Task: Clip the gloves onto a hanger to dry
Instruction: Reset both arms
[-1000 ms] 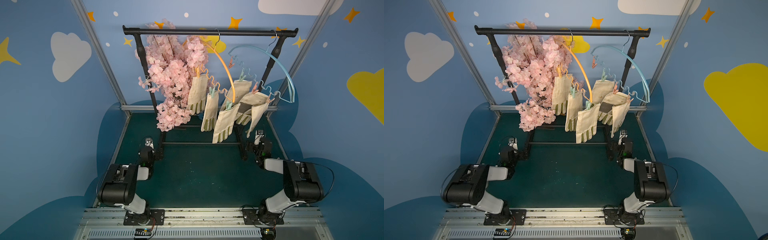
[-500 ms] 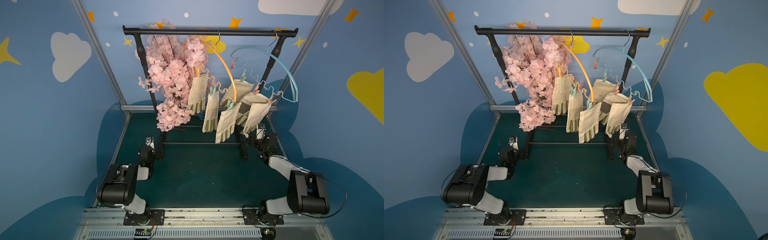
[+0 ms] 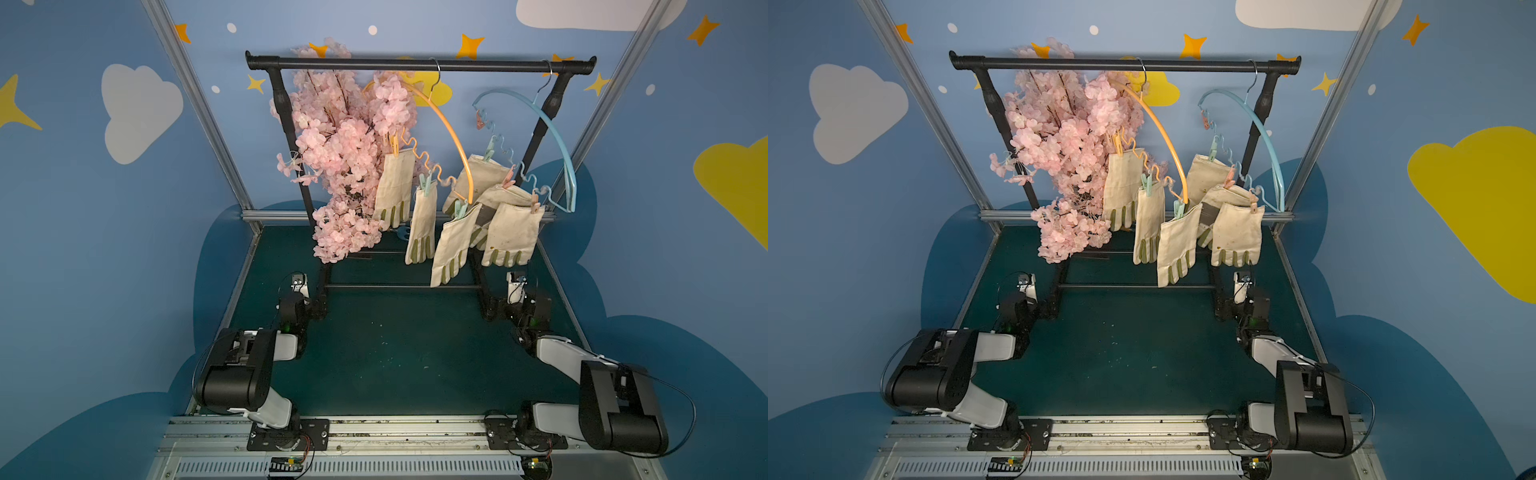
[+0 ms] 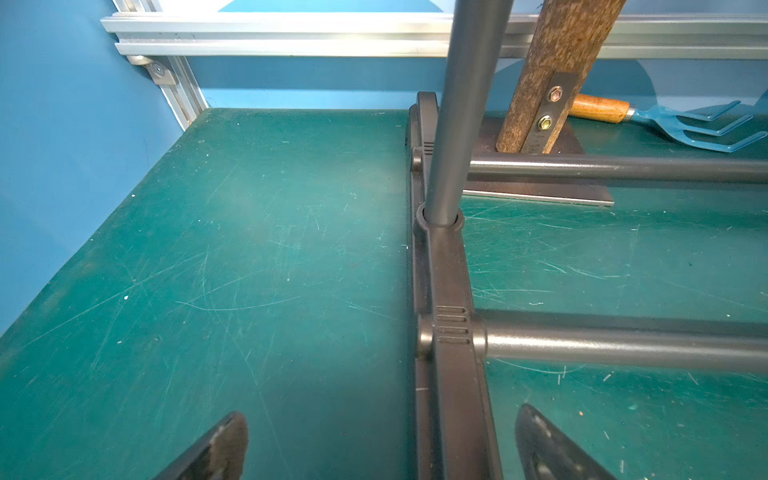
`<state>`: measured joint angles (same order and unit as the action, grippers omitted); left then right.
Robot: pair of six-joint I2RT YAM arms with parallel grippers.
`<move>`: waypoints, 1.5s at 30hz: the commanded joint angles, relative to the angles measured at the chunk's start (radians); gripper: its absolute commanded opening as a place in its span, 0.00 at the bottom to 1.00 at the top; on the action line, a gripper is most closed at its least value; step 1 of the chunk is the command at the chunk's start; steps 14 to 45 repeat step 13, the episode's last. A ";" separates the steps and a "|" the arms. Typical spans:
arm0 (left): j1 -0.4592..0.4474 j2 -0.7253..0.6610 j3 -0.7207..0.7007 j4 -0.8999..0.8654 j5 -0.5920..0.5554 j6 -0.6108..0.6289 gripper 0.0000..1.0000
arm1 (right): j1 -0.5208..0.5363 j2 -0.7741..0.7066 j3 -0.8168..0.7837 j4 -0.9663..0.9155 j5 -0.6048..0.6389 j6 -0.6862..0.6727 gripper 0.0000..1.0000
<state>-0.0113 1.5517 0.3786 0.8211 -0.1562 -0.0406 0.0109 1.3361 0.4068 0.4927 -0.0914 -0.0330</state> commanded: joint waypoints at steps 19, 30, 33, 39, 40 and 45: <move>0.004 -0.010 0.014 0.012 0.010 0.011 1.00 | 0.015 0.134 0.062 0.107 0.092 0.015 0.94; 0.004 -0.010 0.014 0.012 0.010 0.011 1.00 | 0.015 0.134 0.062 0.107 0.092 0.015 0.94; 0.004 -0.010 0.014 0.012 0.010 0.011 1.00 | 0.015 0.134 0.062 0.107 0.092 0.015 0.94; 0.004 -0.010 0.014 0.012 0.010 0.011 1.00 | 0.015 0.134 0.062 0.107 0.092 0.015 0.94; 0.004 -0.010 0.014 0.012 0.010 0.011 1.00 | 0.015 0.134 0.062 0.107 0.092 0.015 0.94; 0.004 -0.010 0.014 0.012 0.010 0.011 1.00 | 0.015 0.134 0.062 0.107 0.092 0.015 0.94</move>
